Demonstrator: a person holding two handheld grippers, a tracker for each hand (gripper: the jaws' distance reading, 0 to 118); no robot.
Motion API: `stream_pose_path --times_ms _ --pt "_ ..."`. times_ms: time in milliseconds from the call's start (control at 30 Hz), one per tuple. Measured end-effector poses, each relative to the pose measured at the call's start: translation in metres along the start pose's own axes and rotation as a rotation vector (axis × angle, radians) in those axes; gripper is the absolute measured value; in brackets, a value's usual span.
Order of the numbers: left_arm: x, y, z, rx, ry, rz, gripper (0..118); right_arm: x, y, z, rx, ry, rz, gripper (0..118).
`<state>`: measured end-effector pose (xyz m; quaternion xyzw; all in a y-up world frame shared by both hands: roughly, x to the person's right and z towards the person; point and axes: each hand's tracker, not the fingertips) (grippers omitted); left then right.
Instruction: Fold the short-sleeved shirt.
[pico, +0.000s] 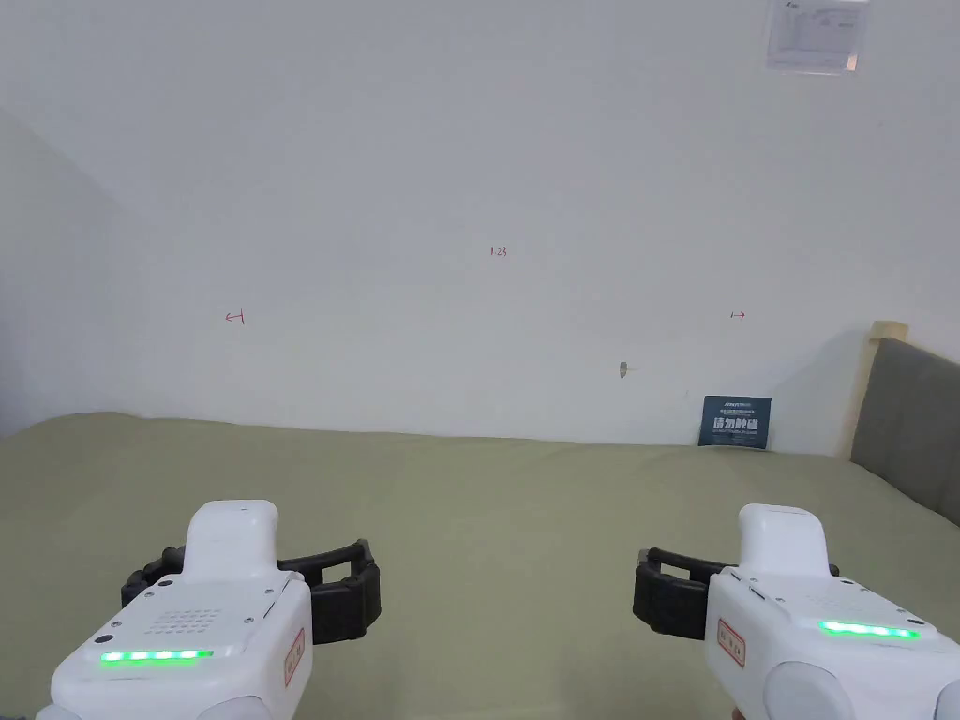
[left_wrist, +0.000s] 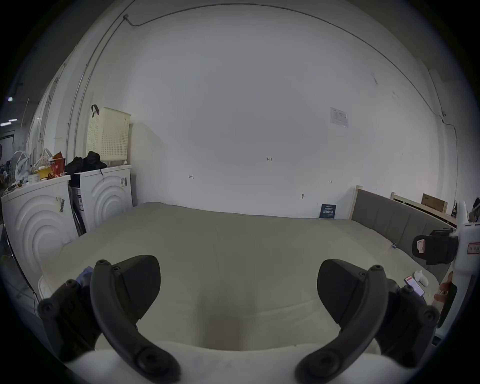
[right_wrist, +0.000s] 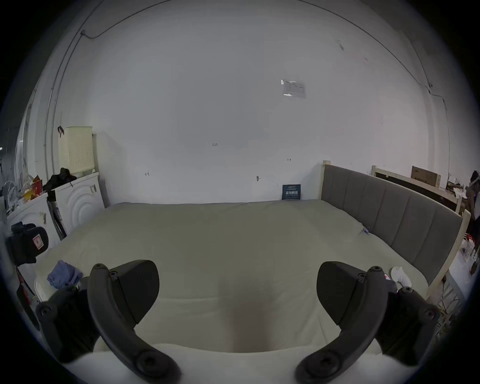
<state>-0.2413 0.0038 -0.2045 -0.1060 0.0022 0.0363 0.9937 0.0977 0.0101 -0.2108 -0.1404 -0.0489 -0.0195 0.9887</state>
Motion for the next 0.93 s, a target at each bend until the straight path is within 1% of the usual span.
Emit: stream_pose_path --times_ms 100,200,400,500,533,633,733,800,867,933 --pt "-0.001 0.003 0.0 0.001 -0.002 0.001 118 0.0 0.005 0.001 0.009 -0.004 -0.007 118" --pt "-0.001 0.006 -0.001 0.004 -0.003 0.001 118 -0.002 0.01 0.0 0.022 -0.025 0.022 118" --pt "0.0 0.011 -0.002 0.011 -0.01 0.003 118 -0.002 0.012 0.001 0.032 -0.005 0.015 118" --pt "0.001 0.012 -0.003 0.009 -0.023 -0.003 118 -0.002 0.012 -0.003 0.023 -0.016 0.025 118" --pt "0.001 0.012 -0.004 0.009 -0.024 -0.004 118 -0.002 0.012 -0.005 -0.003 -0.027 0.032 118" --pt "0.002 0.01 -0.005 0.003 -0.024 0.004 118 0.001 0.009 -0.008 -0.024 -0.027 0.0 118" --pt "0.003 0.007 -0.006 -0.007 -0.035 0.003 118 0.006 0.007 -0.01 -0.036 -0.008 -0.038 118" --pt "0.003 0.005 -0.006 -0.008 -0.028 -0.004 118 0.01 0.006 -0.007 -0.015 0.012 -0.061 118" --pt "0.002 0.005 -0.006 -0.011 -0.027 -0.002 118 0.011 0.006 -0.004 0.004 0.025 -0.064 118" --pt "0.001 0.005 -0.006 -0.012 -0.03 0.01 118 0.01 0.007 -0.002 0.007 0.034 -0.05 118"
